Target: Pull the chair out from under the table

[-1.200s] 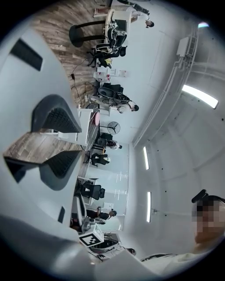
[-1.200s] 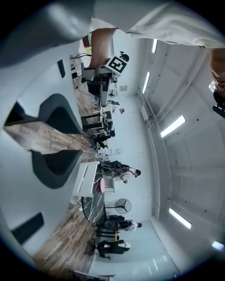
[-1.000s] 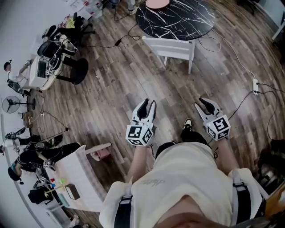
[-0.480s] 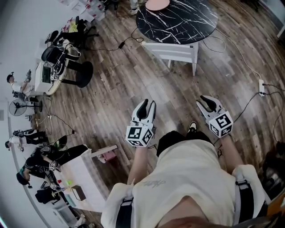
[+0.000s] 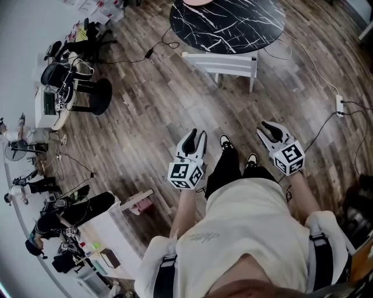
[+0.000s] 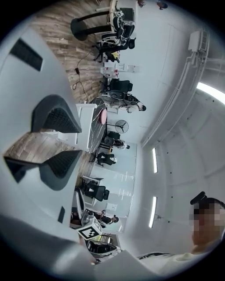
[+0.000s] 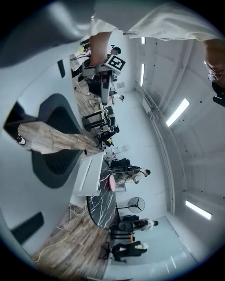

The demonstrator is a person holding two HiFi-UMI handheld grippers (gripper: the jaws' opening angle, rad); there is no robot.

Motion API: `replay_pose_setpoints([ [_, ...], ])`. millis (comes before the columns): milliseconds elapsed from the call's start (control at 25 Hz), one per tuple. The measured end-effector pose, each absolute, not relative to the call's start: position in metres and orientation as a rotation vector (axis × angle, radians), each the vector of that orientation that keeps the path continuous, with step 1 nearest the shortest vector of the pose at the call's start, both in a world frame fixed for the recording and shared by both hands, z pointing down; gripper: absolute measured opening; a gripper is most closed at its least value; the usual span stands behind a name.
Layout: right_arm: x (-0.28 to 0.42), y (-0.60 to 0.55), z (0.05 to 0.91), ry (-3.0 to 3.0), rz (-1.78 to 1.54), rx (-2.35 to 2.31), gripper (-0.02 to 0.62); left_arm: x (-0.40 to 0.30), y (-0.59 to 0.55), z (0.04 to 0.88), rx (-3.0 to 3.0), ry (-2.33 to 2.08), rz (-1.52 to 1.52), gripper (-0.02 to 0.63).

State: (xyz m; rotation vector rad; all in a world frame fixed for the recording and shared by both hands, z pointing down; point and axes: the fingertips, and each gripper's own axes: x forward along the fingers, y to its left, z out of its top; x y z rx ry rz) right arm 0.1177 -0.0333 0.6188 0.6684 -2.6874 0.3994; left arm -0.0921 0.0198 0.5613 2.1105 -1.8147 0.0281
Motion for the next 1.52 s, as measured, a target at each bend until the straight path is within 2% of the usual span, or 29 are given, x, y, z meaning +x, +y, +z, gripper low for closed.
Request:
replay_pose_setpoints([
  [360,0.052,-0.091,0.577,-2.686,0.285,0.667,0.115,-0.159,-0.056,0.538,2.165,-1.826,-0.091,0.137],
  [560,0.026,-0.12,0.564,-2.671,0.257,0.769,0.114,-0.185,-0.089,0.539,2.239,-1.764,-0.055,0.137],
  [1120,0.018,-0.144,0.585,-2.575,0.353,0.944,0.114,-0.207,-0.137,0.56,2.288,-1.6,-0.056,0.137],
  [1520,0.017,-0.205,0.606,-2.583,0.416,0.957,0.114,-0.216,-0.186,0.562,2.25,-1.614,0.017,0.137],
])
